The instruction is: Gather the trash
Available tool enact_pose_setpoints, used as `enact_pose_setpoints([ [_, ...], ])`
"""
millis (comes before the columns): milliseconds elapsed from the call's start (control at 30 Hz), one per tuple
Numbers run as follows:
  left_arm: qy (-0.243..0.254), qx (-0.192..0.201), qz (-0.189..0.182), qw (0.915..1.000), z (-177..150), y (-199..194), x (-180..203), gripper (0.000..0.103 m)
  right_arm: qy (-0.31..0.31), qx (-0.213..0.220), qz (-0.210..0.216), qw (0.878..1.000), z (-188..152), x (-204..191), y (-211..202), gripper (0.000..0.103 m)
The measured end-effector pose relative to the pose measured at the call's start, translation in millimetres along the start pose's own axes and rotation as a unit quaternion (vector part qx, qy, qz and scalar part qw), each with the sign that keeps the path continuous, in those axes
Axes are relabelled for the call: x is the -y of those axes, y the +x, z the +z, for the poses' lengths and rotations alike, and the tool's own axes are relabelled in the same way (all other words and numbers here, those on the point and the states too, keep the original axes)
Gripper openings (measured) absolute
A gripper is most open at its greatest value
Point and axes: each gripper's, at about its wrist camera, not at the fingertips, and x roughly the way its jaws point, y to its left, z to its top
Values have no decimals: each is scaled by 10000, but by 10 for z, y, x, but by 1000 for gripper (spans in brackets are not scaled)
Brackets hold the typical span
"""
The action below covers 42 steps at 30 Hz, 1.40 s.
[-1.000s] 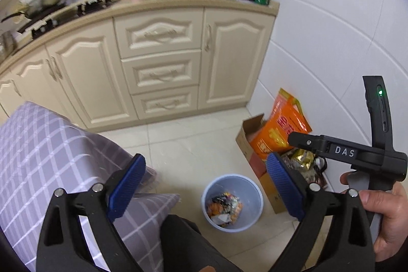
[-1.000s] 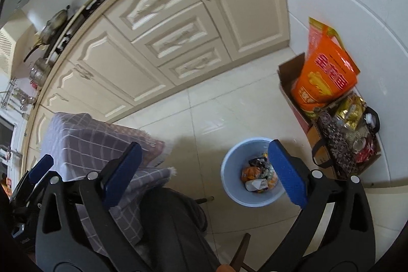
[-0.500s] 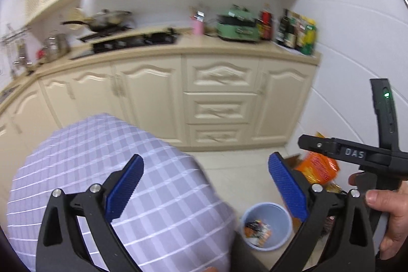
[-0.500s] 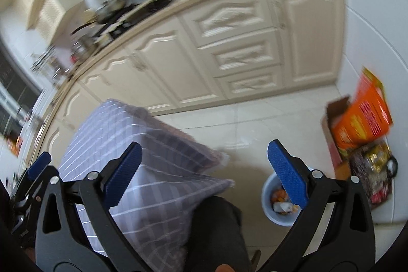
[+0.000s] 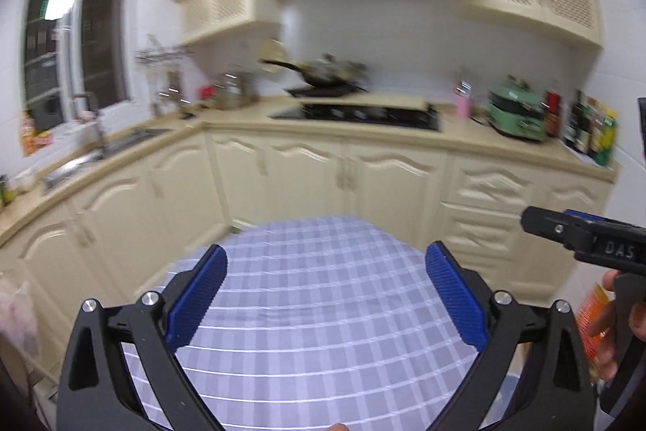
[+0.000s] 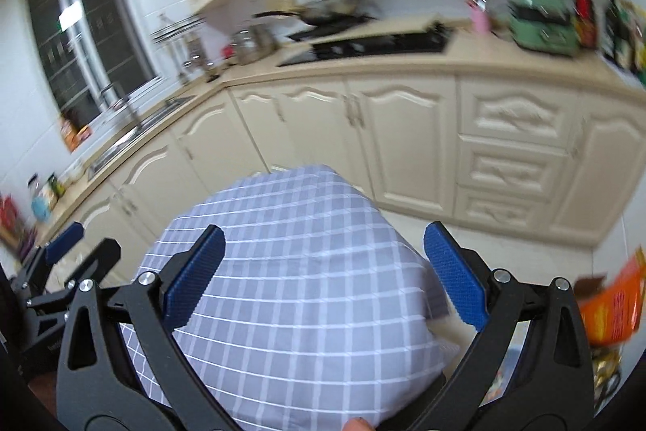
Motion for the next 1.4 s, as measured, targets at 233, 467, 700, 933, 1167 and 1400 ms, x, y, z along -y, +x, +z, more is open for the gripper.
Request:
enact_pose_setpoints([
  [233,-375,293,526,9975,86,-344,-544,98,-621,352,170,9973,172,-714,-84,97],
  [467,-563,417,800,9943,92,-601,-816,98,-1013,674,255,9922,248,-1172,-181,97],
  [700,-751,691,926,9905,163,-824,-929,98,-1145,865,271,9893,217,-1351,-236,97],
  [933,-860,766,1006,9882,174,-907,-944,98,-1121,908,319,9890,201,-1384,-275,97],
  [1167,-927,770,1007,9876,173,-912,-936,98,-1149,916,332,9886,199,-1410,-270,97],
  [1400,-918,707,1027,9879,152,-895,-917,98,-1146,892,362,9887,203,-1422,-248,97],
])
